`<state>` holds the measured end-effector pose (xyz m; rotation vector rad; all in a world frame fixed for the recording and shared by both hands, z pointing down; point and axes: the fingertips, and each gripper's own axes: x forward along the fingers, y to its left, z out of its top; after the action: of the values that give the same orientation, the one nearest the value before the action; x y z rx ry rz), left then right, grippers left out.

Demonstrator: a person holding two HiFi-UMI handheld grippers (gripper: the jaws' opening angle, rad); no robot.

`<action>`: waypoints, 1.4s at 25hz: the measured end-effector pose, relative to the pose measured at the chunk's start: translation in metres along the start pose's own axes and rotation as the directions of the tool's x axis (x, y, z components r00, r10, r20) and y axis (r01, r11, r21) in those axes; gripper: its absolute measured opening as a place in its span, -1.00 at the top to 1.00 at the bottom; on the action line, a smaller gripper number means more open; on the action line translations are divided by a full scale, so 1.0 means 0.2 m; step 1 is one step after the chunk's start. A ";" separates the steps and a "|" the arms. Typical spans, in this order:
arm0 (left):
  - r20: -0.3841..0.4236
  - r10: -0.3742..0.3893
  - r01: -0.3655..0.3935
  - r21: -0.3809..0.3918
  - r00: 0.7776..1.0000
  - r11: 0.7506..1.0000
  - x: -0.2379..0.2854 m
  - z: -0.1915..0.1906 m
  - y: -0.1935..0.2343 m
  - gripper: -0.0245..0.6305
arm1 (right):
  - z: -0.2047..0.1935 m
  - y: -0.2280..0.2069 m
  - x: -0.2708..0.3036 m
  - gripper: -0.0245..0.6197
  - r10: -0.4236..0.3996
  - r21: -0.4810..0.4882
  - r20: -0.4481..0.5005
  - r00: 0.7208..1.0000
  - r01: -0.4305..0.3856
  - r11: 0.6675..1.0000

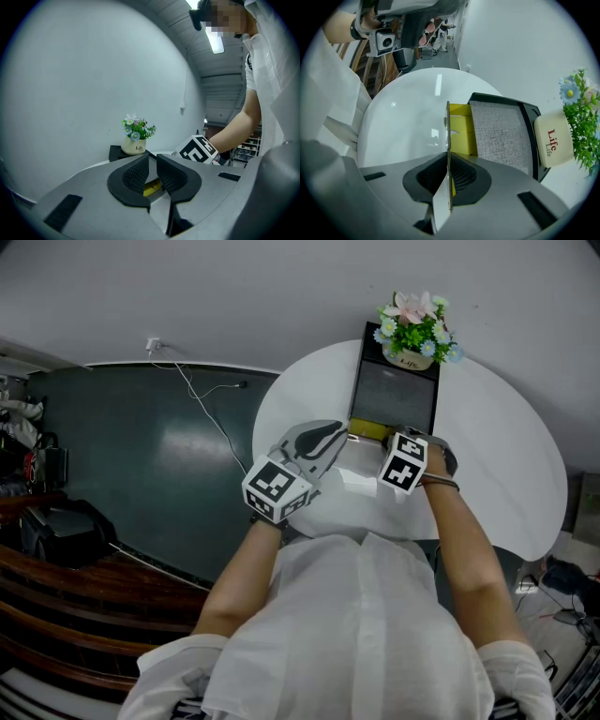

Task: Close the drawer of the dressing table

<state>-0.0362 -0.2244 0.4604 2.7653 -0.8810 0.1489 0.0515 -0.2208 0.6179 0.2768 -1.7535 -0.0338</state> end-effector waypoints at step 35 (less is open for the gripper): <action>-0.016 -0.045 0.046 0.017 0.999 0.999 0.04 -0.01 -0.08 0.78 | -0.11 0.02 0.00 0.90 -0.113 0.190 -0.056 0.992 0.122 0.974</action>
<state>-0.0213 -0.2156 0.4608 2.7939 -0.8160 0.1713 0.0718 -0.2145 0.6237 0.5192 -1.6960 0.0569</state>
